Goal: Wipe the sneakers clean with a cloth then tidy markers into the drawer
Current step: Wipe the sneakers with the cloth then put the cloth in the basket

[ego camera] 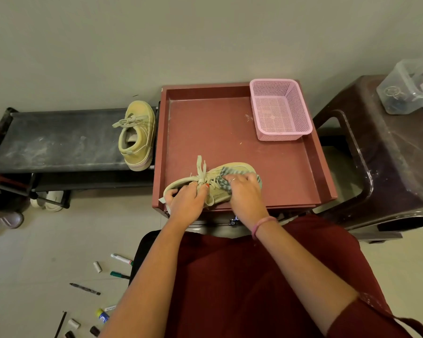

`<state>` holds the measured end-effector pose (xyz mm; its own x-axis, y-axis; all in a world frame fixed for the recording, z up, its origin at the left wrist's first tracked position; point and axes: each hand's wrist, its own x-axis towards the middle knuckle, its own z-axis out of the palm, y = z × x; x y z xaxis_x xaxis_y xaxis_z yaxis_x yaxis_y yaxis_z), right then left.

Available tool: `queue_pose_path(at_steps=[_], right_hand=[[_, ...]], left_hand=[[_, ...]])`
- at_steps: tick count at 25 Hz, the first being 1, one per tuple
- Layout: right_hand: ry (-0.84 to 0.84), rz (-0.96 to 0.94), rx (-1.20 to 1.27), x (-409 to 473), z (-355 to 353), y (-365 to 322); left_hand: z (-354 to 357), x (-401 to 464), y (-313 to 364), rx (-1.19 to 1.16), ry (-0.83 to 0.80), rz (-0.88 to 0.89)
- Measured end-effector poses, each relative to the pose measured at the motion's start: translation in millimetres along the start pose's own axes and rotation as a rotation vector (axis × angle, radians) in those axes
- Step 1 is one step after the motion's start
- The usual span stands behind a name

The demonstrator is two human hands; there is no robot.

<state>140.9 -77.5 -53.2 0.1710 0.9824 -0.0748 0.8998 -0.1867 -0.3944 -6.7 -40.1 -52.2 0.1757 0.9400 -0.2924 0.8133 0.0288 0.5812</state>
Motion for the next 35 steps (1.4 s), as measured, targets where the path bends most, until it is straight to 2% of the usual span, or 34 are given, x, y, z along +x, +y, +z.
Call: queue_pose_path(at_steps=[3, 5, 8, 10, 12, 14, 16, 19, 22, 26, 30, 35], right_hand=[[0.013, -0.111, 0.029, -9.9, -8.5, 11.6], [-0.025, -0.165, -0.164, -2.5, -17.4, 27.2], [0.010, -0.020, -0.141, 0.1, -11.7, 9.5], [0.003, -0.043, -0.089, -6.9, -7.9, 4.9], [-0.034, -0.081, -0.146, -7.2, -15.7, 19.8], [-0.007, 0.016, -0.170, -4.1, -21.5, 24.1], [0.020, 0.052, -0.085, -8.5, -14.3, 11.1], [-0.007, -0.020, -0.078, -16.4, -11.3, 16.4], [0.034, 0.129, -0.065, -8.2, -20.7, 23.3], [-0.047, -0.037, -0.117, -10.0, -13.4, 8.6], [-0.009, 0.073, -0.142, 1.0, -21.0, 16.0], [-0.104, -0.126, -0.152, -8.6, -24.5, 22.7]], left_hand=[[-0.9, -0.4, 0.3, 0.017, -0.013, 0.008], [-1.8, 0.7, 0.9, 0.018, -0.031, -0.003], [-1.4, -0.4, 4.0, 0.027, -0.020, -0.007], [-0.9, -0.7, 4.6, 0.042, -0.009, -0.011], [-0.8, -0.6, 4.7, 0.049, -0.005, -0.011], [-1.1, -0.1, 5.7, 0.049, -0.003, -0.011], [-1.2, -0.9, 6.5, 0.048, 0.007, -0.010], [0.5, -1.2, 6.2, 0.058, 0.007, -0.003], [0.1, 1.3, 5.9, 0.058, 0.008, -0.011], [2.0, 1.0, 4.8, 0.076, 0.018, -0.009], [2.2, 1.4, 6.8, 0.054, 0.025, -0.008], [3.1, 1.7, 5.2, 0.053, 0.058, 0.011]])
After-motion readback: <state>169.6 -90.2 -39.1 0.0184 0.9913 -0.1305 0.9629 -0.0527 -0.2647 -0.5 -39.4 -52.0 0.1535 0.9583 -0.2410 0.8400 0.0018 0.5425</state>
